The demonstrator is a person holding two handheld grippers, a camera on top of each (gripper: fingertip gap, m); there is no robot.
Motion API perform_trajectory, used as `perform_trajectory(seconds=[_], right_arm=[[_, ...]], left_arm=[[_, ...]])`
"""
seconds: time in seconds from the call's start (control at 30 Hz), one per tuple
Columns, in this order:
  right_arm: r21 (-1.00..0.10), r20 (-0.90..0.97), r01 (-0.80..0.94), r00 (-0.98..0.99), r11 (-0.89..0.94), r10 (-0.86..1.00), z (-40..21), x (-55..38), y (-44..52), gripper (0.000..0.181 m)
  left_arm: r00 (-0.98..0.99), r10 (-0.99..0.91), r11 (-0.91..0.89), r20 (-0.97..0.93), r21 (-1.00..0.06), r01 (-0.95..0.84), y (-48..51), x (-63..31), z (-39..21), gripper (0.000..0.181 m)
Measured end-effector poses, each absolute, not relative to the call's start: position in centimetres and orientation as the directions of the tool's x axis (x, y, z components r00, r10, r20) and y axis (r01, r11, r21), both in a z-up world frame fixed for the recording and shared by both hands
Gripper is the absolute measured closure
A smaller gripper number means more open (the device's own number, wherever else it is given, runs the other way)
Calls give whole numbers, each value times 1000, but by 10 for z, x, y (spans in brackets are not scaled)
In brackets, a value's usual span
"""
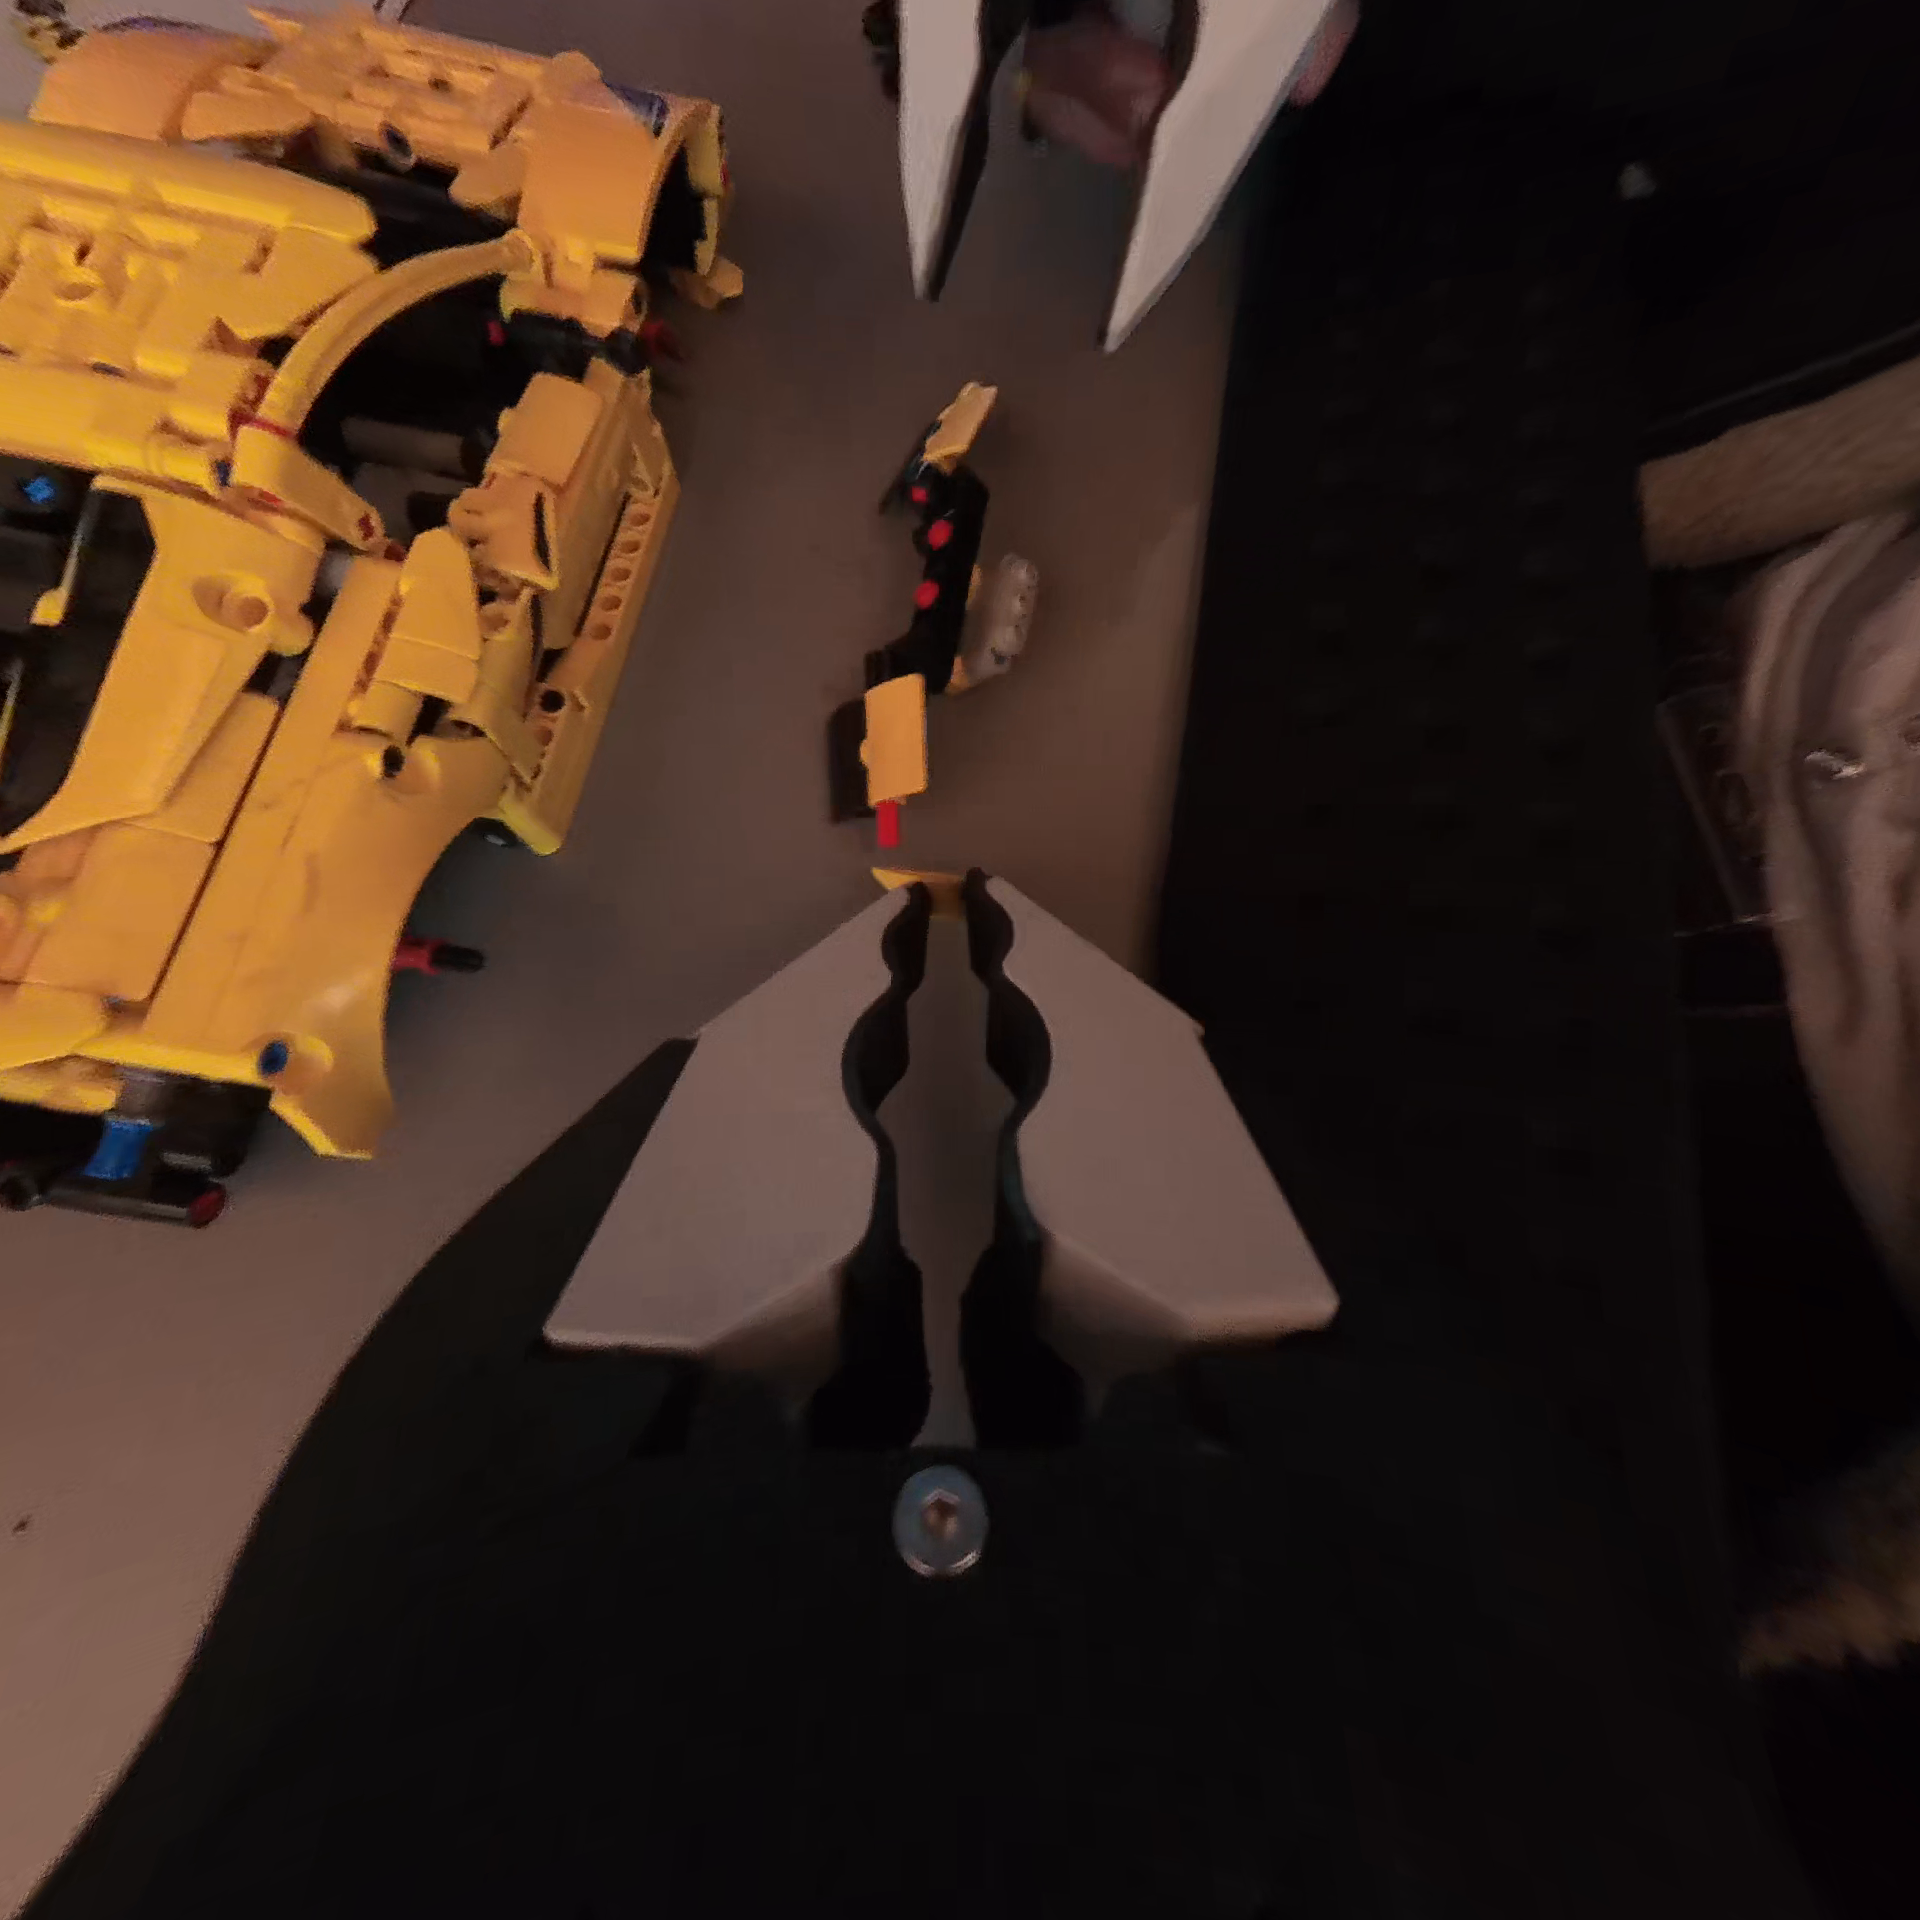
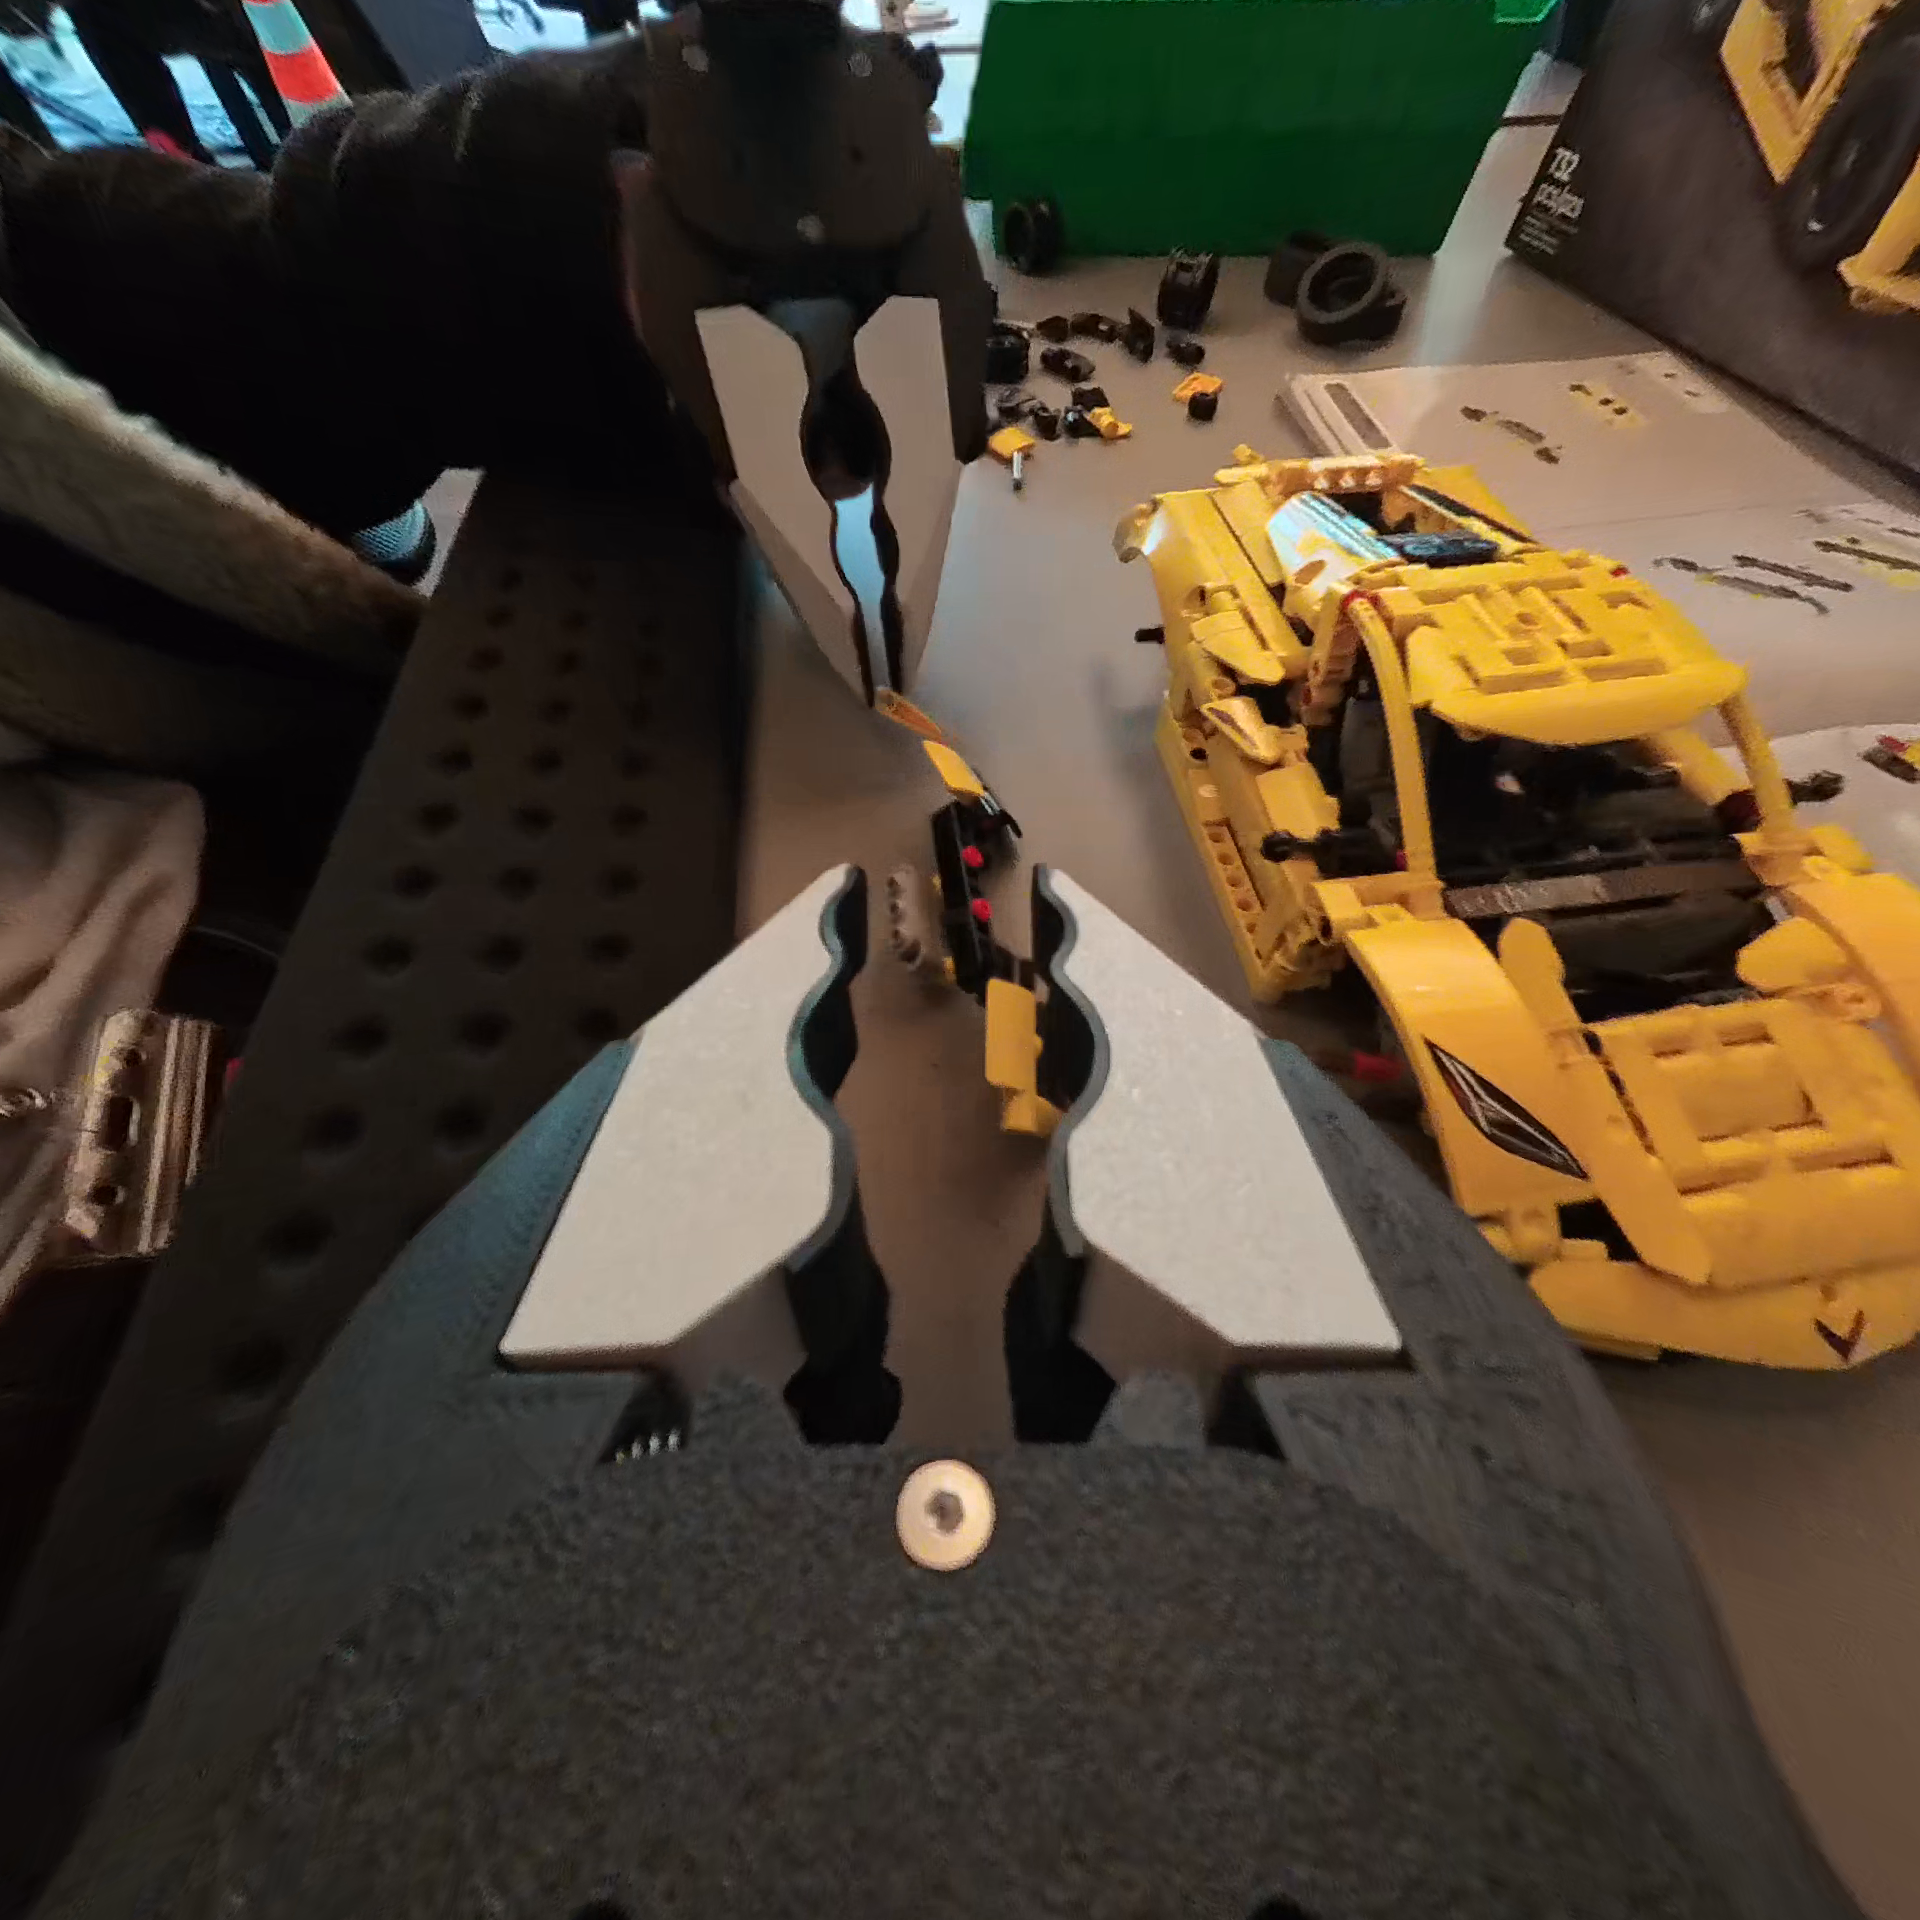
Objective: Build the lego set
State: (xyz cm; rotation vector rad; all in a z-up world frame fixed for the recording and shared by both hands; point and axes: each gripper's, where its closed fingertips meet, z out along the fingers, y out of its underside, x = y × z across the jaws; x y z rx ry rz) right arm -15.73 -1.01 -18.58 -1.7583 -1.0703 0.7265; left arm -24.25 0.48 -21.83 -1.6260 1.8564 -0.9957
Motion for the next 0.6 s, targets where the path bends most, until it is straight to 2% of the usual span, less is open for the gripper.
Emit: perform_trajectory(seconds=[0.1, 0.2, 0.3, 0.37, 0.6], right_arm=[[-924, -24, 338, 415, -179, 909, -178, -177, -15, 145], [-941, 1, 323, 301, -101, 953, -167, -211, -34, 149], [-944, 29, 326, 226, -47, 974, -166, -230, -47, 159], [-937, 56, 349, 195, -16, 979, -170, -234, -52, 159], [-938, 104, 344, 182, 36, 978, -167, -240, -55, 178]], left_arm=[[-285, -935, -30, 210, -849, -527, -16, -239, -189, 175], [-419, -855, -103, 307, -891, -443, -41, -239, -161, 175], [-490, -800, -135, 347, -899, -416, -55, -239, -149, 175], [-512, -779, -146, 361, -899, -412, -60, -240, -146, 175], [-518, -770, -147, 372, -894, -423, -64, -237, -148, 175]])
